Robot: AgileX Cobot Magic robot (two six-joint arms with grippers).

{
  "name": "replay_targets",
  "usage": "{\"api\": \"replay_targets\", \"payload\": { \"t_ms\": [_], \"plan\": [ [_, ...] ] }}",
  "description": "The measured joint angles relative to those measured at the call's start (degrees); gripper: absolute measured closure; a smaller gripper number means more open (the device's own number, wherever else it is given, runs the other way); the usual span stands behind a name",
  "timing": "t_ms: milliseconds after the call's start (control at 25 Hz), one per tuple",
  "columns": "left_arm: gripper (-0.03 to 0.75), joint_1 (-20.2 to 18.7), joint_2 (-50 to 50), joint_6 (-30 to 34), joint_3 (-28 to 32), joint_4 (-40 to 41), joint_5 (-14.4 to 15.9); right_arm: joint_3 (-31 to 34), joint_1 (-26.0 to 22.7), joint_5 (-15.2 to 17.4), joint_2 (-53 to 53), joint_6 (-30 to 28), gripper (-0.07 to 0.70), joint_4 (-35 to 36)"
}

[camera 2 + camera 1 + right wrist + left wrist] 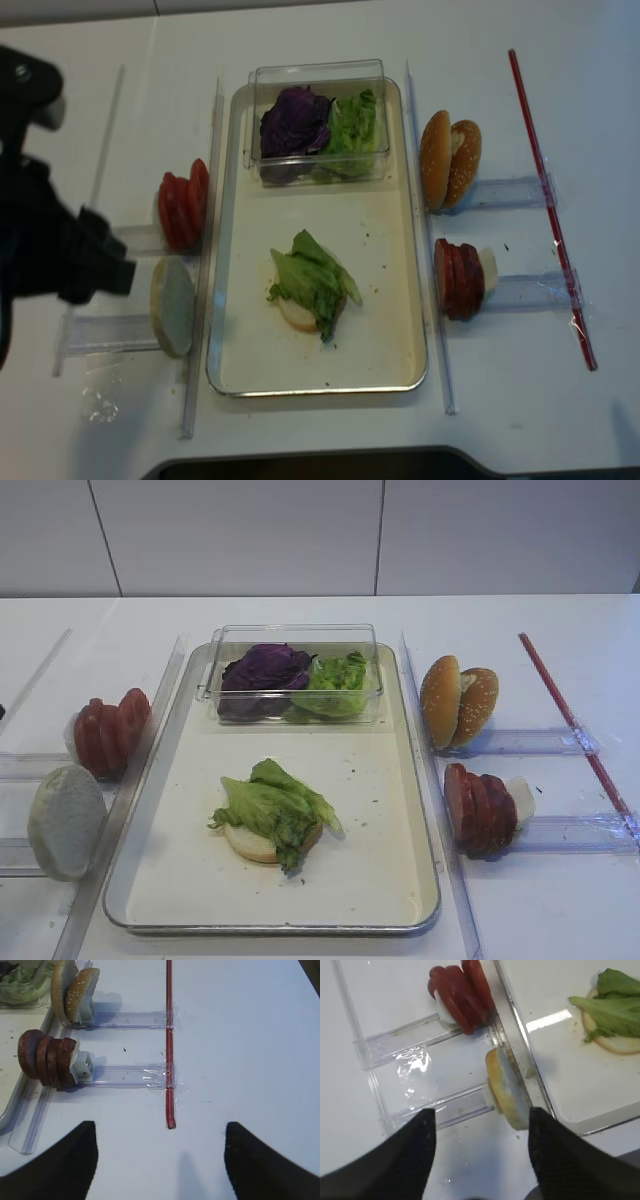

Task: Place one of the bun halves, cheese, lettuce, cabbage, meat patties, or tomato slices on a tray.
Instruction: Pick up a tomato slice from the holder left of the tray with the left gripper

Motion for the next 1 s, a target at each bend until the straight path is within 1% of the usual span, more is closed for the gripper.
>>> {"api": "replay_targets", "payload": {
  "t_ms": [280, 560, 800, 880, 1000],
  "plan": [
    [0.299, 0.0, 12.9, -0.1, -8.7, -0.1, -0.5, 0.0, 0.0, 0.0, 0.0, 0.0, 0.069, 0.0],
    [0.299, 0.0, 24.1, -0.1, -17.1, -1.9, -1.2, 0.0, 0.0, 0.0, 0.0, 0.0, 0.069, 0.0],
    [0.299, 0.0, 32.3, -1.4, -21.1, -2.5, -1.6, 0.0, 0.0, 0.0, 0.0, 0.0, 0.069, 0.0],
    [0.299, 0.0, 34.3, -1.9, -21.5, -2.5, -2.0, 0.0, 0.0, 0.0, 0.0, 0.0, 0.069, 0.0],
    [0.299, 0.0, 36.5, -4.9, -21.5, -2.3, -3.0, 0.0, 0.0, 0.0, 0.0, 0.0, 0.069, 0.0]
  ]
}}
